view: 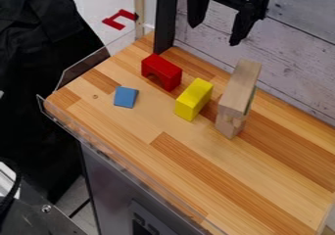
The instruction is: Put the rectangle block on top of the red arch and yellow block
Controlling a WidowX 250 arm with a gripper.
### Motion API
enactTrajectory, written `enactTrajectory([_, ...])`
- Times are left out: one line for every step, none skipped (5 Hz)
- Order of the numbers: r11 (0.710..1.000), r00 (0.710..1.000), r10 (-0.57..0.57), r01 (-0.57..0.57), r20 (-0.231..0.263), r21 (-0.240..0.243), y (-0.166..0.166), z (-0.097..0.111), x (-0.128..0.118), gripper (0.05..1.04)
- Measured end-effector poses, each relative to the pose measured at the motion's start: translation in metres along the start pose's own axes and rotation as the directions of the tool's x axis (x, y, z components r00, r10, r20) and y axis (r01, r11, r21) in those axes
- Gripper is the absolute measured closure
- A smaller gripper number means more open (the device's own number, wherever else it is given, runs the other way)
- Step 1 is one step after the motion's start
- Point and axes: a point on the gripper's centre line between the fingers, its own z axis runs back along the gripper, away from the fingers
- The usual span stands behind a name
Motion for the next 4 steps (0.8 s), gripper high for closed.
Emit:
enactTrajectory([1.000,0.999,0.000,0.000,-0.043,-0.001,-0.001,-0.013,-0.002,0.083])
enactTrajectory([0.999,1.000,0.004,-0.005,-0.026,-0.040,-0.008,-0.019,0.000,0.084])
enactTrajectory([0.998,1.000,0.013,-0.012,0.014,-0.065,-0.011,-0.014,0.002,0.084])
enactTrajectory([0.996,0.997,0.046,-0.041,0.055,-0.085,-0.013,-0.005,0.001,0.083])
